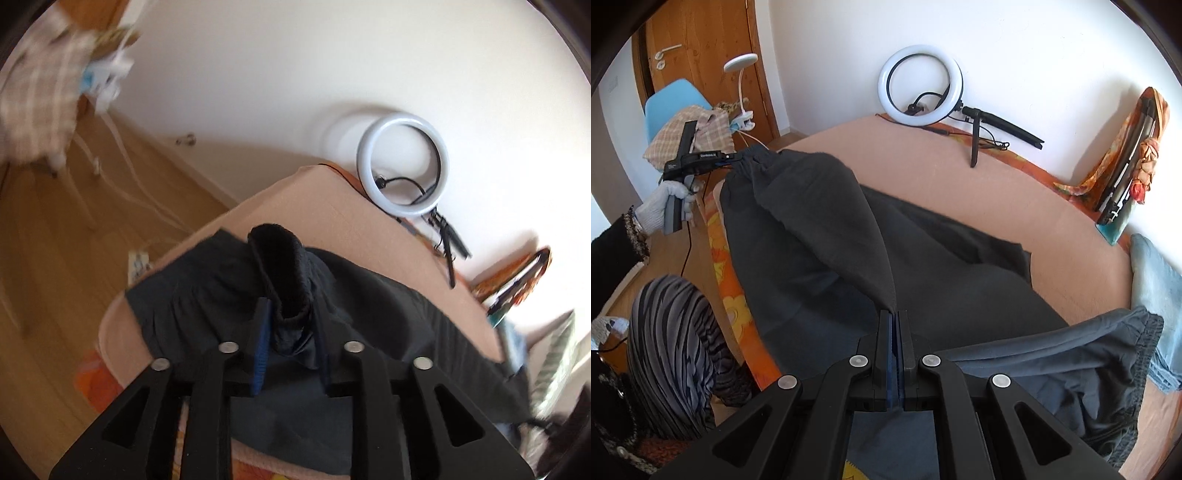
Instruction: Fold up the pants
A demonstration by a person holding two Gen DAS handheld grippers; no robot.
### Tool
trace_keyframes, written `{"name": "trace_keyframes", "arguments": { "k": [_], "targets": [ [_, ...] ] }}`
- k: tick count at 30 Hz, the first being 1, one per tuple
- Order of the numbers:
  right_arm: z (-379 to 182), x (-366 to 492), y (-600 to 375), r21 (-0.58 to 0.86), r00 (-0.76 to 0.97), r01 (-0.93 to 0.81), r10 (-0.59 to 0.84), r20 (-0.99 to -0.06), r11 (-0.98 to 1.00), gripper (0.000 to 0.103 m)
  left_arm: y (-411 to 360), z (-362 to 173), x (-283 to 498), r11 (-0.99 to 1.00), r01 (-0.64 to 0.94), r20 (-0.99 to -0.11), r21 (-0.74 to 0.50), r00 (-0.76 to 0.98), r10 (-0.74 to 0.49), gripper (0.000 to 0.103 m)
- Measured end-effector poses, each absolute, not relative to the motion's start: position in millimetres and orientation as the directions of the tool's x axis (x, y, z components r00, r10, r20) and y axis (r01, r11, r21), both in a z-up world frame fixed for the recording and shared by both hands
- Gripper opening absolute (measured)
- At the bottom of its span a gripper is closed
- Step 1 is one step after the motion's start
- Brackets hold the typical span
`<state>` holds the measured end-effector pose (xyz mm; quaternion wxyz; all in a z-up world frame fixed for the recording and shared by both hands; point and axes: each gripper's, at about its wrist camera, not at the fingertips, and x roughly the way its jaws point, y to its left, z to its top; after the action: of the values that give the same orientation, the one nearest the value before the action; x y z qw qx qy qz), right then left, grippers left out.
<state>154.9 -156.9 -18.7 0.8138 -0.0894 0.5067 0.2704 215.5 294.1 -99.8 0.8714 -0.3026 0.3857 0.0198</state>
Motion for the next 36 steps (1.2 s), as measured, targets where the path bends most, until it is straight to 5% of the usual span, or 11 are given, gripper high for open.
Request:
{"name": "trace_keyframes", "arguments": {
  "k": [3, 10, 13, 15, 16, 26, 36],
  "targets": [
    [-22.2, 151.0, -158.8, 0.132, 0.339, -0.520, 0.346, -0.875, 0.844, 0.000, 302.9, -109.3, 209.6, 0.715, -0.335, -0.667, -0.613, 0.705, -0.241, 0.052],
    [-22.8, 149.4, -157.5, 0.127, 0.344, -0.512, 0.338, -0.876, 0.850, 0.000, 296.8, -123.9, 215.6, 0.684, -0.397, -0.704, -0.612, 0.667, -0.244, 0.052],
    [-23.6, 149.9, -156.4, 0.123, 0.345, -0.512, 0.334, -0.877, 0.850, 0.000, 294.4, -124.4, 215.8, 0.713, -0.401, -0.721, -0.575, 0.660, -0.211, 0.043],
    [-24.5, 150.2, -155.4, 0.114, 0.346, -0.513, 0.327, -0.879, 0.851, 0.000, 292.3, -121.4, 216.9, 0.744, -0.396, -0.732, -0.538, 0.657, -0.179, 0.018],
    [-25.0, 150.5, -155.1, 0.111, 0.346, -0.513, 0.324, -0.880, 0.851, 0.000, 295.2, -121.5, 214.0, 0.746, -0.395, -0.732, -0.535, 0.658, -0.177, 0.014],
    [-10.5, 153.7, -152.6, 0.087, 0.396, -0.500, 0.317, -0.862, 0.862, 0.000, 324.3, -99.8, 206.9, 0.753, -0.372, -0.684, -0.543, 0.716, -0.140, 0.010],
    [-17.1, 115.0, -122.1, 0.134, 0.295, -0.585, 0.364, -0.883, 0.800, 0.000, 353.6, -123.6, 197.3, 0.769, -0.424, -0.753, -0.478, 0.649, -0.110, 0.010]
  ]
}}
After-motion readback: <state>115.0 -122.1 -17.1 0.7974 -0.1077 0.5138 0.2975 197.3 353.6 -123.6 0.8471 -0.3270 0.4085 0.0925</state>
